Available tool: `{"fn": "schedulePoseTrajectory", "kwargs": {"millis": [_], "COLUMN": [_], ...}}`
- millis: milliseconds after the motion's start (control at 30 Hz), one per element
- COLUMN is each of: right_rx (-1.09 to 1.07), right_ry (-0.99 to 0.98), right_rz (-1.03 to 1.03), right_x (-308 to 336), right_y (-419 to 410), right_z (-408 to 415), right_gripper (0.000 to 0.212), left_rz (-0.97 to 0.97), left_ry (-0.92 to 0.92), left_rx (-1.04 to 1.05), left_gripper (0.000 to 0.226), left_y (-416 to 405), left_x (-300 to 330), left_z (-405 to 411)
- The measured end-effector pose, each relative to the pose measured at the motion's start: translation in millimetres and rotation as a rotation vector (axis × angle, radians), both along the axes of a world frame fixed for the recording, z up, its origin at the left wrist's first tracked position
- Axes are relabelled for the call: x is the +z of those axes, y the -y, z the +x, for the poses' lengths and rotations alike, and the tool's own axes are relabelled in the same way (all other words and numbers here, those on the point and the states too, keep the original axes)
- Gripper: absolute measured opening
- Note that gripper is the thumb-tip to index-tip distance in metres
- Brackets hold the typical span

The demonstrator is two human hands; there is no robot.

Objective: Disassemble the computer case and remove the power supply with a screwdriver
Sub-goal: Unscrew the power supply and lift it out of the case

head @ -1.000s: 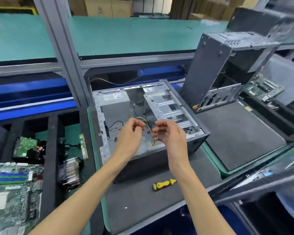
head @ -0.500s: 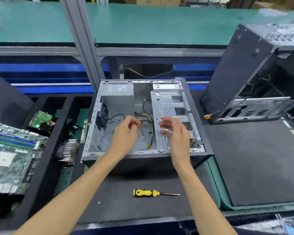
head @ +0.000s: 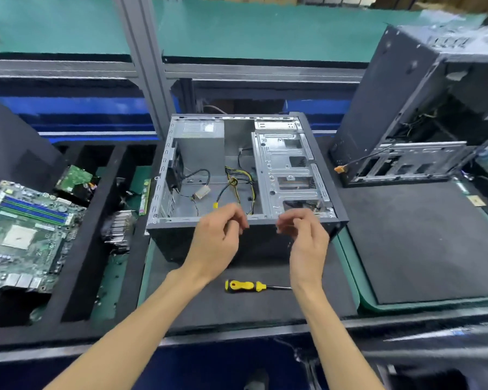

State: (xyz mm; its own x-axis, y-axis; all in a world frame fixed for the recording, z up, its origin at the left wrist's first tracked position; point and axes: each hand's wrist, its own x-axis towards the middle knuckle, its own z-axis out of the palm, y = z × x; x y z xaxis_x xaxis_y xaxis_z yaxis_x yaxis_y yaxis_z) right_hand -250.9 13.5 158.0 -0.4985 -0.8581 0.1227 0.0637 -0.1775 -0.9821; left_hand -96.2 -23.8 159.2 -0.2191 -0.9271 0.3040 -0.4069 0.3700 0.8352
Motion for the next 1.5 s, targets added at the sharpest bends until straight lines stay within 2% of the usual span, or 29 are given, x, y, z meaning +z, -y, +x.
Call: {"fn": "schedulePoseTrajectory", "kwargs": {"millis": [200,267,400,467,567,733,933,1033,1133,1200,1267,1367,1500], "right_rx": [0.012,0.015,0.031,0.038,0.041,0.055,0.010,-0.020,-0.083,-0.142,-0.184,-0.119,0.175], "right_ry": [-0.058,-0.068,-0.080,-0.083,-0.076,-0.063,-0.091,-0.105,-0.129,-0.156,-0.182,-0.151,-0.156], "right_rz": [0.124,0.165,0.224,0.225,0.224,0.190,0.072,0.007,-0.074,-0.137,-0.175,-0.110,0.134], "right_x": [-26.7,-36.2,-51.1,-54.2,-53.1,-37.2,0.7,17.8,34.4,41.9,46.8,45.9,36.7], "right_y": [-50.8,-61.2,-71.5,-73.2,-72.8,-63.8,-36.7,-19.4,-3.4,7.1,17.8,36.4,61.8], "right_z": [4.4,4.8,6.2,7.7,9.2,12.2,2.1,-0.4,0.6,0.7,0.0,-5.3,-4.9], "right_gripper": [0.035,0.037,0.041,0.042,0.041,0.041,0.038,0.035,0.032,0.031,0.028,0.024,0.018], "left_rz": [-0.066,-0.005,0.113,0.068,-0.046,-0.039,0.079,-0.006,-0.054,-0.018,0.090,0.254,0.357], "left_ry": [0.150,0.289,0.700,0.747,0.844,0.981,0.747,0.674,0.607,0.547,0.404,0.130,0.030], "left_rx": [-0.072,-0.067,-0.126,-0.136,-0.258,-0.423,-0.454,-0.353,-0.251,-0.148,-0.008,0.131,0.100], "left_gripper": [0.023,0.024,0.039,0.033,0.024,0.022,0.020,0.024,0.018,0.016,0.014,0.013,0.007], "left_y": [-38.3,-41.7,-39.8,-38.4,-37.8,-37.5,-23.4,-13.3,-1.3,7.4,19.1,38.2,50.3], "left_x": [-39.7,-60.1,-104.2,-110.7,-110.8,-98.8,-25.6,12.4,39.2,49.1,53.0,55.7,61.4], "left_z": [-3.8,-5.1,-5.0,-5.1,-3.2,3.7,6.6,8.7,10.9,11.7,11.5,10.3,0.4]}}
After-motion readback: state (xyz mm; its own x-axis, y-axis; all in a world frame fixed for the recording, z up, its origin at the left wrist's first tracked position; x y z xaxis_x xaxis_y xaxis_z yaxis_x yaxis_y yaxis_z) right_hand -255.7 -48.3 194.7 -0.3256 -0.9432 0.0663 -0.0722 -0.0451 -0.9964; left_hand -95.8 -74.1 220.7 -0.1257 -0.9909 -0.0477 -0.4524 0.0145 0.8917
